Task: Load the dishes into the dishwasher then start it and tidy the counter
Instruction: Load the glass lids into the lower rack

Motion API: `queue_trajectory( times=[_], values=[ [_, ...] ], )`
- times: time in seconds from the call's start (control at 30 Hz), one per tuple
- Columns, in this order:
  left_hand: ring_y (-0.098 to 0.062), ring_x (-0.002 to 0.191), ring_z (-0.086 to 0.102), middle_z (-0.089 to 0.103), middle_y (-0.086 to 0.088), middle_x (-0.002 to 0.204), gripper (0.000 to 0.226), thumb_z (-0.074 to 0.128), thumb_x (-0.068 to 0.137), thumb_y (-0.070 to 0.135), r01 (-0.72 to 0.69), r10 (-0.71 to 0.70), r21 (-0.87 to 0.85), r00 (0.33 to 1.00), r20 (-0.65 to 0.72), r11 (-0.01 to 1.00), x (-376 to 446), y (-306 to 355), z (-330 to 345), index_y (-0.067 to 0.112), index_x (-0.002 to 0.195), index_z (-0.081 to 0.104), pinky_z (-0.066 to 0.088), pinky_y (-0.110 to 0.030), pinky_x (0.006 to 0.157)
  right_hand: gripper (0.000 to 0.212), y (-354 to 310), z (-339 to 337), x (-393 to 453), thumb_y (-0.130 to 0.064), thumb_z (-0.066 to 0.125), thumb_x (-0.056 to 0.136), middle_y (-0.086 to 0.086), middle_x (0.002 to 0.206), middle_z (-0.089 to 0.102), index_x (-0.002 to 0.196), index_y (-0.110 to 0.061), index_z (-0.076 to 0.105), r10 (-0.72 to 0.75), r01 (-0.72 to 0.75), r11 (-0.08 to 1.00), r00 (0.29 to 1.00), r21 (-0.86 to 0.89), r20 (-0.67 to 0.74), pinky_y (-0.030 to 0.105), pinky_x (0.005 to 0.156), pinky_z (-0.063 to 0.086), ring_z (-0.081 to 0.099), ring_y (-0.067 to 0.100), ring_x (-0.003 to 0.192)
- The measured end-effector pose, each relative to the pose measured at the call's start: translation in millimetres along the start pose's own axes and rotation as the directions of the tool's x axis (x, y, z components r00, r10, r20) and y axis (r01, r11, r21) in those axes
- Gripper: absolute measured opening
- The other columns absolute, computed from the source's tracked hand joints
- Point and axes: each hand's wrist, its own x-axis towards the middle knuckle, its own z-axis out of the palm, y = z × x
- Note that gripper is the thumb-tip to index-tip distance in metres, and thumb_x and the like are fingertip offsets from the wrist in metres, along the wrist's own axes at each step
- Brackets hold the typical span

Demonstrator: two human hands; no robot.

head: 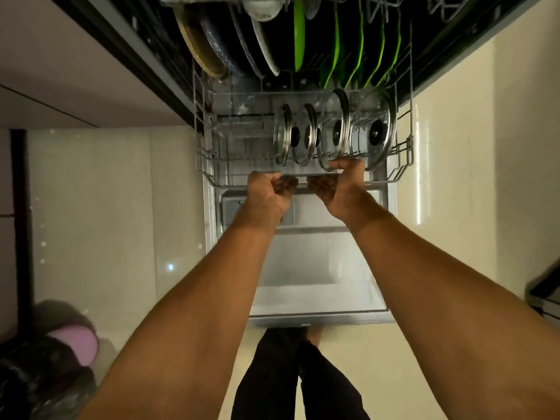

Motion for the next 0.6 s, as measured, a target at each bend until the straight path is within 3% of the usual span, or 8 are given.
queue_trajectory(
  times=[0.2, 0.3, 0.4, 0.47, 0.53, 0.6],
  values=[
    [-0.03, 0.091, 0.059, 0.057, -0.019, 0.092, 0.028, 0.039, 0.087, -0.022, -0.094, 0.076, 0.117, 0.986, 0.145, 0.989, 17, 35, 39, -0.001, 0.095, 0.056, 0.051, -0.039, 0.096, 0.022, -48, 40, 15, -0.019, 0.047, 0.094, 0.019, 0.112, 0.063, 0.106, -0.008, 0.062, -0.082, 0.082, 0.996, 0.996, 0.022, 0.044, 0.044, 0.098, 0.055, 0.061, 0.033, 0.096],
    [-0.029, 0.096, 0.06, 0.058, -0.02, 0.099, 0.03, 0.039, 0.088, -0.019, -0.126, 0.099, 0.188, 0.984, 0.146, 0.974, 27, 52, 61, -0.002, 0.105, 0.056, 0.056, -0.04, 0.094, 0.018, -65, 66, 13, -0.021, 0.049, 0.088, 0.013, 0.123, 0.055, 0.101, -0.014, 0.06, -0.104, 0.1, 0.99, 0.994, 0.099, 0.04, 0.038, 0.094, 0.05, 0.054, 0.027, 0.105],
    [-0.027, 0.092, 0.062, 0.06, -0.019, 0.102, 0.037, 0.04, 0.088, -0.017, -0.151, 0.125, 0.247, 0.985, 0.117, 0.957, 42, 65, 78, -0.004, 0.117, 0.058, 0.059, -0.037, 0.086, 0.015, -75, 80, 15, -0.023, 0.051, 0.085, 0.01, 0.132, 0.053, 0.095, -0.016, 0.06, -0.111, 0.097, 0.984, 0.99, 0.149, 0.088, 0.04, 0.104, 0.043, 0.05, 0.025, 0.116],
    [-0.021, 0.08, 0.059, 0.057, -0.014, 0.088, 0.028, 0.038, 0.09, -0.017, -0.167, 0.142, 0.285, 0.984, 0.109, 0.944, 42, 68, 90, -0.001, 0.101, 0.058, 0.057, -0.031, 0.081, 0.015, -78, 85, 22, -0.025, 0.05, 0.089, 0.009, 0.14, 0.051, 0.09, -0.017, 0.064, -0.121, 0.105, 0.985, 0.986, 0.137, 0.114, 0.041, 0.11, 0.039, 0.048, 0.025, 0.127],
    [-0.018, 0.071, 0.055, 0.053, -0.011, 0.081, 0.026, 0.036, 0.091, -0.016, -0.176, 0.147, 0.269, 0.981, 0.123, 0.947, 44, 73, 100, 0.003, 0.089, 0.053, 0.051, -0.026, 0.072, 0.015, -76, 89, 27, -0.024, 0.051, 0.092, 0.006, 0.13, 0.058, 0.088, -0.018, 0.064, -0.132, 0.115, 0.986, 0.981, 0.122, 0.14, 0.038, 0.107, 0.04, 0.051, 0.023, 0.123],
    [-0.022, 0.082, 0.06, 0.058, -0.014, 0.09, 0.024, 0.037, 0.092, -0.013, -0.198, 0.172, 0.261, 0.978, 0.122, 0.945, 51, 80, 110, 0.003, 0.091, 0.055, 0.052, -0.028, 0.075, 0.012, -78, 94, 29, -0.021, 0.051, 0.094, 0.004, 0.104, 0.06, 0.091, -0.016, 0.061, -0.149, 0.127, 0.983, 0.974, 0.132, 0.171, 0.034, 0.094, 0.045, 0.055, 0.021, 0.104]
  ],
)
